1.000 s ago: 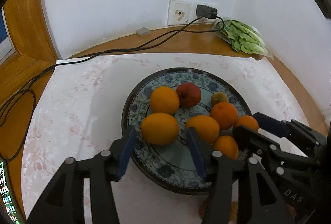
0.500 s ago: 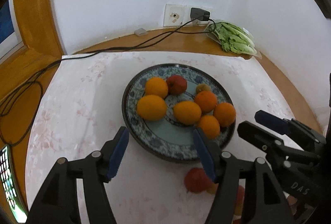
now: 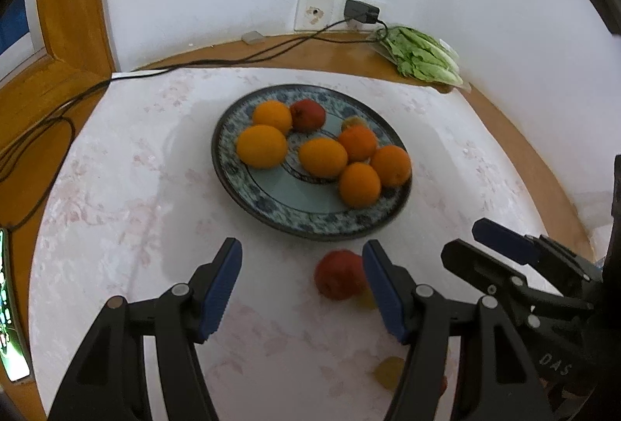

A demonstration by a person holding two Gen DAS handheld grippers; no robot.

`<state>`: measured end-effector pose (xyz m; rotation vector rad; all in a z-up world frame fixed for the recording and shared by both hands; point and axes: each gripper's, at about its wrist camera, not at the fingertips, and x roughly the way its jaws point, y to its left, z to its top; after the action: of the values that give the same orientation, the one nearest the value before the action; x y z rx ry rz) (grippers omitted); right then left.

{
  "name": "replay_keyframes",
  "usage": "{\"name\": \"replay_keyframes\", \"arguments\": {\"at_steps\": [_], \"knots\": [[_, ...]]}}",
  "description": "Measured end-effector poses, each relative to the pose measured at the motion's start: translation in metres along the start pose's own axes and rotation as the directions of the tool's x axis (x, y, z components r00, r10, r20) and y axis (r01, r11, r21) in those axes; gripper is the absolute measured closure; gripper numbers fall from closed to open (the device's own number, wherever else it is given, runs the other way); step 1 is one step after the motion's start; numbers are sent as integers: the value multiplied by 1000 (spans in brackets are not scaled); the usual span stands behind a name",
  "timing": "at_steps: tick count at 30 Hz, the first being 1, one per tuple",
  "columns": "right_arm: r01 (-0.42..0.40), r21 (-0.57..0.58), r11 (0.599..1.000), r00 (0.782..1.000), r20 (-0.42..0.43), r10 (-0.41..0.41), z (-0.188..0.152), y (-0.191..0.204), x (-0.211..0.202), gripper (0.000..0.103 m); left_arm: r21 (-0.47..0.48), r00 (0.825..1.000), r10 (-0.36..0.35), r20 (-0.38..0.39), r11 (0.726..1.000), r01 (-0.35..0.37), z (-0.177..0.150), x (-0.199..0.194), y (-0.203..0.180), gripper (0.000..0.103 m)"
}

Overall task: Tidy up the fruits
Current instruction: 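Move both open tools back toward the remaining fruit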

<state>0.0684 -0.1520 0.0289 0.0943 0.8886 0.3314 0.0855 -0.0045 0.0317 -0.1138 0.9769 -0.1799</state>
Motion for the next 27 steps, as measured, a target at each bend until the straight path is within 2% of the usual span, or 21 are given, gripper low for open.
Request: {"name": "replay_keyframes", "arguments": {"at_steps": [12,15,17,20,27], "knots": [[-2,35,999,1000,-15,3,-16,-10,-3,49,4,999,-20,-25,1000,20,-12,11,-10,36],[-10,44,999,1000,-17,11,-18,-11,-3,49,6,999,-32,-19,999,32,-13,14,-10,44],[-20,48,999,1000,-19,21,-19,-11,-3,49,1,999,-47,-19,999,47,-12,14,-10,57],[-23,49,999,999,-22,24,-19,-11,-2,49,-5,998,-58,-18,998,58,-12,13,-9,69],[-37,47,998,999,-32,39,-21,-7,0,49,-19,998,-59,-14,998,59,-14,7,-4,70]]}}
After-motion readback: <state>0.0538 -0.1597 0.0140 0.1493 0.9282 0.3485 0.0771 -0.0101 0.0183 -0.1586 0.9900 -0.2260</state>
